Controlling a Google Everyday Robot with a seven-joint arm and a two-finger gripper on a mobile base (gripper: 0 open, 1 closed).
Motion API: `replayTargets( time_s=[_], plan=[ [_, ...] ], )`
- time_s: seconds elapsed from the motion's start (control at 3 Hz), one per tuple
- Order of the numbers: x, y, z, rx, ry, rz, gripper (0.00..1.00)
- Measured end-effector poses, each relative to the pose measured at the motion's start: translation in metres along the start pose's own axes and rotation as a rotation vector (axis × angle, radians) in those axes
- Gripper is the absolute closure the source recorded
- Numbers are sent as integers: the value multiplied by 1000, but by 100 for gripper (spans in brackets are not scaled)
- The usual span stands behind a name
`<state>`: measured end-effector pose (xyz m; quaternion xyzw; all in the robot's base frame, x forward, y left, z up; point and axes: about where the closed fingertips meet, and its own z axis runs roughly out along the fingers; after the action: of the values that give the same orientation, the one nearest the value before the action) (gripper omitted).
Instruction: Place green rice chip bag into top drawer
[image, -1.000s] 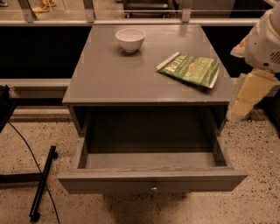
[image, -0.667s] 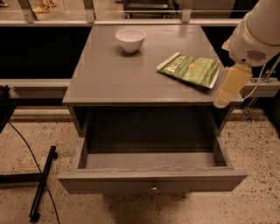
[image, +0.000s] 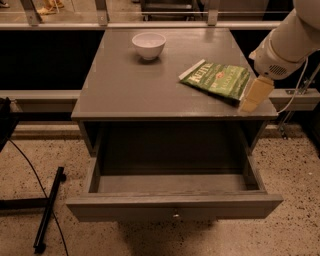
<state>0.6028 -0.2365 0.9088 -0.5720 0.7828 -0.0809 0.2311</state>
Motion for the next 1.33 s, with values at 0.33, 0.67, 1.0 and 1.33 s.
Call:
replayTargets(
  time_s=[0.33, 0.67, 1.0, 1.33],
  plan=[
    [-3, -14, 28, -9, -21, -8, 0],
    [-10, -21, 59, -38, -15, -24, 0],
    [-11, -25, 78, -56, 8, -35, 11],
    [-7, -20, 94, -86, 61, -57, 42]
  ],
)
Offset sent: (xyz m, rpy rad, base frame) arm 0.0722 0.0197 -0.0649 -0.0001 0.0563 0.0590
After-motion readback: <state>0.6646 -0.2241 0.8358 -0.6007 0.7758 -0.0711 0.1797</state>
